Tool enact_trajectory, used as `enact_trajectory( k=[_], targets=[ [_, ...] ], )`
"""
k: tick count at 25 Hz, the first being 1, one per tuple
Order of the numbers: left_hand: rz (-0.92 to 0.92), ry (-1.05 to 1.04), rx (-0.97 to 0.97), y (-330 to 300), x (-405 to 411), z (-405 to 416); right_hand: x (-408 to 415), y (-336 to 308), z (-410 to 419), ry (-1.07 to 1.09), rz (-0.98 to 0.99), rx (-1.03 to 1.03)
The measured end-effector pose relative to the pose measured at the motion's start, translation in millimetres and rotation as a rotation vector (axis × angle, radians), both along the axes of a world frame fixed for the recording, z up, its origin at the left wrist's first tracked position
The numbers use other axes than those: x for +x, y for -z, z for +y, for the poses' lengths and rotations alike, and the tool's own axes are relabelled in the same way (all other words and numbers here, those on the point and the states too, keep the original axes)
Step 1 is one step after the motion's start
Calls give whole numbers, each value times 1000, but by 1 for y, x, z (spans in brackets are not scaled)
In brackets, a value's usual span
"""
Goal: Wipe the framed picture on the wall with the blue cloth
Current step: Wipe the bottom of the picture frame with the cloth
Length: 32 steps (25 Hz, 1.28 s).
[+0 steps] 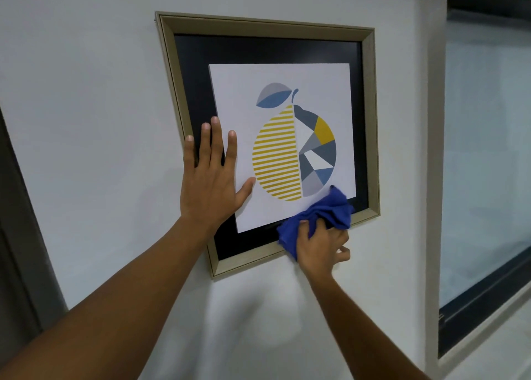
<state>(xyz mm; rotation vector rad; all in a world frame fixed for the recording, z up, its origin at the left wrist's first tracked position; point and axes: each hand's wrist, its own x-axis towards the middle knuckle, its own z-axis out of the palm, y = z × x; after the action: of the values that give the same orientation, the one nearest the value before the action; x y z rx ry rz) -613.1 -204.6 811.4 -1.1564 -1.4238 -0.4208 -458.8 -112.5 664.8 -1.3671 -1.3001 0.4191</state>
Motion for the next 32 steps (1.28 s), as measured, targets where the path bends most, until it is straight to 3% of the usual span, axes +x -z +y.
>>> enact_trajectory(
  k=[3,7,15,19,27,32],
  targets=[
    [3,-2,8,0,0,0,-40,14,-46,-120,-103,95],
    [-3,-4,7,-1,-1,-1,-48,15,-53,-115,-153,111],
    [8,-16,-4,1,-1,-2,53,-10,51,43,-119,-137],
    [11,-20,5,1,0,-2,85,-9,72,43,-136,-121],
    [15,-5,0,3,0,0,-23,13,-37,-66,-229,21],
    [26,10,9,3,-2,2,-49,4,-61,-105,-129,-56]
  ],
)
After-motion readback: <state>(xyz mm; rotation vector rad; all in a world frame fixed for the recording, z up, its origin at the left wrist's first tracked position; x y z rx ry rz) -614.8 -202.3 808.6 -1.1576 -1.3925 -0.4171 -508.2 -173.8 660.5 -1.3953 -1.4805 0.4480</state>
